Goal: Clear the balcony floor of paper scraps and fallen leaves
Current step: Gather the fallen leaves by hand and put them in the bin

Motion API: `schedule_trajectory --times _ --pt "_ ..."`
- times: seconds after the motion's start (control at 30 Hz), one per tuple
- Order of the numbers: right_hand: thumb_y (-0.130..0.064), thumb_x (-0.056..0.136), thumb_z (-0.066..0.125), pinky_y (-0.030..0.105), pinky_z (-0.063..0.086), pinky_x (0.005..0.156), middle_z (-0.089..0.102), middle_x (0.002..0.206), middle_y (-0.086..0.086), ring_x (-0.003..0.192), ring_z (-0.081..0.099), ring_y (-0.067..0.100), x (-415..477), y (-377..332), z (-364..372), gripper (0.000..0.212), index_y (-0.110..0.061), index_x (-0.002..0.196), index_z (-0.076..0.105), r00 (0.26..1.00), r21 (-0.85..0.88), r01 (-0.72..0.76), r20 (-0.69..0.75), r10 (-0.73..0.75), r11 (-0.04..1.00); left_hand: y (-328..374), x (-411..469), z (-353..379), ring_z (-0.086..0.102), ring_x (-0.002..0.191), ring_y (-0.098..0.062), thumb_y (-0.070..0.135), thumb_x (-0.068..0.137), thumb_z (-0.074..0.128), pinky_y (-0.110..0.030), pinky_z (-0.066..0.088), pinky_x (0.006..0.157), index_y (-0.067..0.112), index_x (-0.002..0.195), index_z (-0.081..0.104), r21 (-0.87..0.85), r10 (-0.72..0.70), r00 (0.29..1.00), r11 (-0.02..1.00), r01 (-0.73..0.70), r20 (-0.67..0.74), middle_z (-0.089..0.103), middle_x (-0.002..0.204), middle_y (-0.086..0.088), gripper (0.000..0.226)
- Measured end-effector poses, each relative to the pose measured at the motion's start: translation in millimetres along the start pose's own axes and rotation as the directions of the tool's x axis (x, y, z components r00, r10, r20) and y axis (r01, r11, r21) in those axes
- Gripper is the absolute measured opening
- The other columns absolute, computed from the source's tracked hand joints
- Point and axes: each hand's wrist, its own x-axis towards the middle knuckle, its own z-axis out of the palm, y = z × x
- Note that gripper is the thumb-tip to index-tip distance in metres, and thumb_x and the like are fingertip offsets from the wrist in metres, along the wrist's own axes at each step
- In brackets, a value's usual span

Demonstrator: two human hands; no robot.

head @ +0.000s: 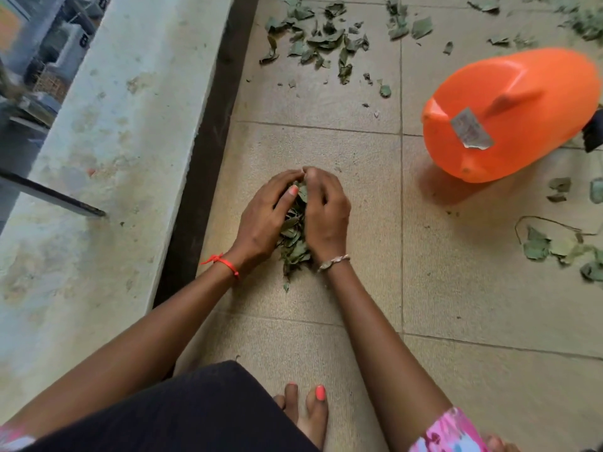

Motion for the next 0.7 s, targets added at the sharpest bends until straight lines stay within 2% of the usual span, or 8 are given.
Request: schedule_trajectory --times 0.1,0.17,0.23,0.3,0.43,0.57,0.63,0.7 --pt "-0.035 0.093 0.036 0.002 0.040 0.072 0.064 0.098 0.001 0.084 0.057 0.002 6 0 -23 0.041 -0.009 0.107 0.065 0.996 0.110 -0.029 -0.083 0.039 0.993 -1 2 -1 0.039 0.130 -0.001 0.054 0.088 0.028 -0.020 0.032 0.107 0.024 0.134 0.049 -0.031 -0.021 1.000 0.999 0.021 -0.002 0.047 0.140 0.009 0.060" --pt "-0.034 0.094 0.036 0.002 0.041 0.078 0.065 0.109 0.007 0.094 0.059 0.007 -4 7 -42 0.042 -0.007 0.111 0.063 0.983 0.082 -0.049 -0.172 0.063 0.995 0 2 -2 0.036 0.129 0.002 0.056 0.086 0.026 -0.013 0.029 0.103 0.023 0.135 0.049 -0.017 -0.020 1.000 1.000 0.020 -0.006 0.045 0.142 0.009 0.063" --pt "-0.042 0.093 0.033 0.009 0.040 0.092 0.061 0.122 0.008 0.110 0.054 0.008 -22 18 -54 0.052 -0.006 0.119 0.059 0.986 -0.025 -0.053 -0.162 0.048 0.998 0 3 -1 0.036 0.130 -0.001 0.057 0.085 0.025 -0.019 0.030 0.105 0.022 0.136 0.049 0.014 -0.017 1.000 1.000 0.017 -0.008 0.045 0.143 0.007 0.066" --pt "-0.048 0.091 0.026 0.025 0.034 0.108 0.049 0.138 0.007 0.128 0.043 0.013 -36 27 -53 0.061 -0.009 0.132 0.048 0.999 -0.174 -0.029 -0.048 0.021 0.984 1 3 0 0.034 0.132 -0.003 0.057 0.085 0.022 -0.029 0.028 0.110 0.022 0.137 0.047 0.084 -0.009 1.000 0.996 0.009 0.001 0.045 0.144 0.005 0.067" --pt "-0.048 0.092 0.021 0.039 0.022 0.116 0.032 0.150 0.006 0.140 0.024 0.015 -39 22 -23 0.062 -0.014 0.142 0.035 0.998 -0.327 0.049 0.054 -0.033 0.944 6 -3 10 0.030 0.132 0.000 0.050 0.090 0.021 -0.028 0.024 0.112 0.019 0.137 0.047 0.160 0.005 0.999 0.987 -0.010 0.032 0.045 0.144 0.003 0.062" --pt "-0.040 0.092 0.026 0.039 0.033 0.109 0.049 0.136 0.012 0.128 0.042 0.019 -34 10 12 0.056 -0.006 0.128 0.053 0.997 -0.097 -0.005 -0.083 -0.003 0.995 15 -10 23 0.043 0.129 -0.010 0.031 0.093 0.025 -0.022 0.030 0.110 0.009 0.134 0.048 -0.079 -0.085 0.995 0.994 0.080 -0.056 0.051 0.138 -0.003 0.052" --pt "-0.037 0.091 0.031 0.030 0.041 0.100 0.059 0.120 0.008 0.113 0.053 0.013 -33 6 19 0.051 -0.004 0.116 0.060 0.984 0.107 -0.028 -0.173 0.046 0.994 22 -8 25 0.050 0.119 -0.007 0.029 0.092 0.028 -0.015 0.035 0.102 0.007 0.127 0.053 -0.258 -0.134 0.988 0.960 0.110 -0.079 0.056 0.129 -0.004 0.048" --pt "-0.033 0.091 0.040 0.023 0.046 0.087 0.064 0.102 0.002 0.096 0.058 0.007 -31 2 22 0.037 -0.008 0.102 0.065 0.973 0.325 -0.092 -0.173 0.155 0.941 27 -8 25 0.057 0.105 -0.003 0.028 0.092 0.030 -0.014 0.042 0.093 0.008 0.116 0.057 -0.440 -0.191 0.977 0.888 0.134 -0.089 0.061 0.116 -0.005 0.042"
